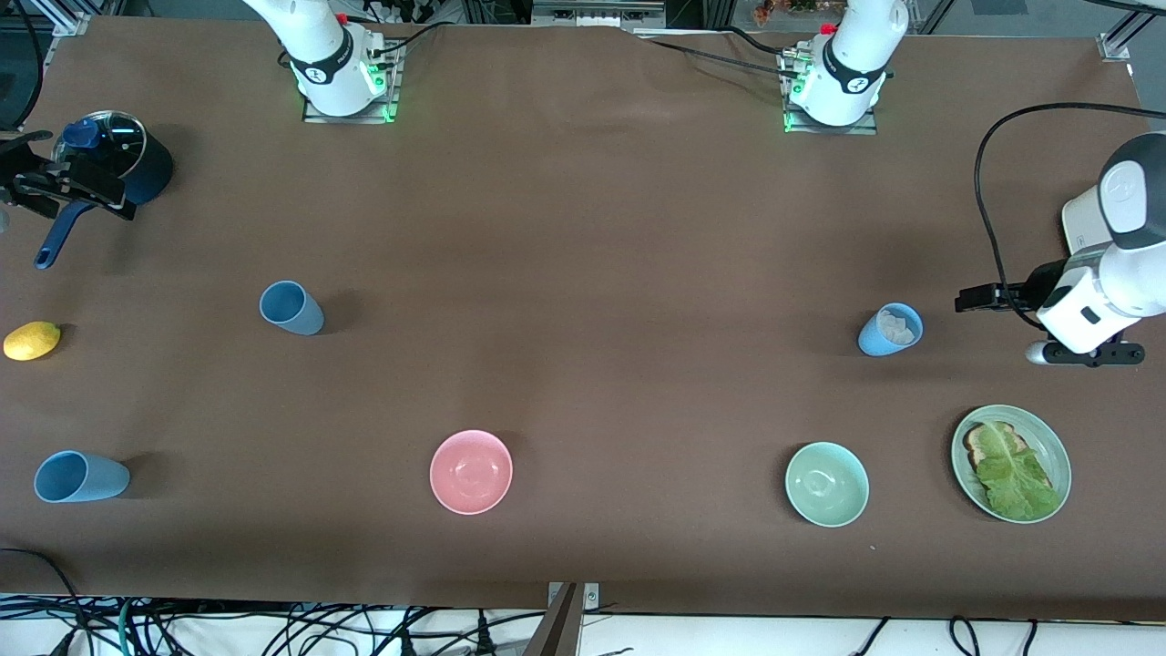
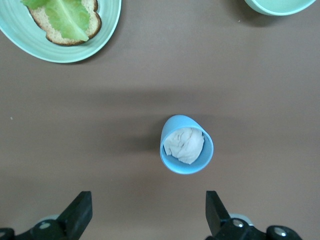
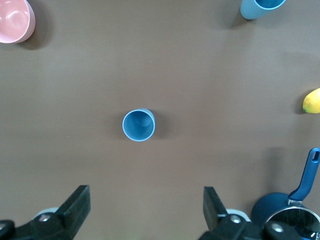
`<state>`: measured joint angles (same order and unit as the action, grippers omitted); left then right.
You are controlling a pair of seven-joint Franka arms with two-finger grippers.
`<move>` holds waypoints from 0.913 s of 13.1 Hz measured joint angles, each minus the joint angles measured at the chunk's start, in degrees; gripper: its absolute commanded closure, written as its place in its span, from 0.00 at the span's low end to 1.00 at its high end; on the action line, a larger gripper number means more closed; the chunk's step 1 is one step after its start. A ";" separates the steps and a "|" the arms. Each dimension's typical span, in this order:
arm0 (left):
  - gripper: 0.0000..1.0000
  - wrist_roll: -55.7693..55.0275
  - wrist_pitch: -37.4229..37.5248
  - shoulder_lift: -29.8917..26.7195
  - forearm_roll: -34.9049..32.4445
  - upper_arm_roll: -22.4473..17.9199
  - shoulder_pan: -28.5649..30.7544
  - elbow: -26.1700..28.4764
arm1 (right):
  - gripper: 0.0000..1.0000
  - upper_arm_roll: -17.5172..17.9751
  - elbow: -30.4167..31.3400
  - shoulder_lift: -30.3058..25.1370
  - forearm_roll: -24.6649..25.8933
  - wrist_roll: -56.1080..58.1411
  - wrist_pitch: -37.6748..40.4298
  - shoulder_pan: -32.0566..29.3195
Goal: Stack blue cups with both arms
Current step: 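Move the left gripper down over the tissue-filled blue cup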
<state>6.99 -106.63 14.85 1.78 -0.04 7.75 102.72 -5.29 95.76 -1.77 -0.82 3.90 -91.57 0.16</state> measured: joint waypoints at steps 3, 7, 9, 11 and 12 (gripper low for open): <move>0.00 -0.07 -11.28 -0.82 0.02 0.00 -0.90 8.04 | 0.00 0.00 0.00 0.00 0.00 0.00 0.00 0.00; 0.00 -0.16 -21.95 -1.77 0.02 -0.03 -1.12 15.75 | 0.00 0.00 -0.01 0.00 0.00 0.00 0.00 0.00; 0.00 -0.16 -26.23 -1.78 0.02 -0.04 -1.12 18.73 | 0.00 0.00 -0.01 0.00 0.00 0.00 0.00 0.00; 0.00 -0.16 -28.72 -1.82 0.02 -0.06 -1.12 20.32 | 0.00 0.00 -0.01 0.01 0.00 0.00 0.00 0.00; 0.00 -0.16 -30.36 -1.84 0.02 -0.07 -1.12 21.22 | 0.00 0.00 -0.01 0.01 0.00 0.00 0.00 0.00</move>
<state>6.83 -136.98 13.01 1.80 -0.11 6.63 123.94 -5.29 95.75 -1.77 -0.82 3.90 -91.57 0.16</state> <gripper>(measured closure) 0.000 0.000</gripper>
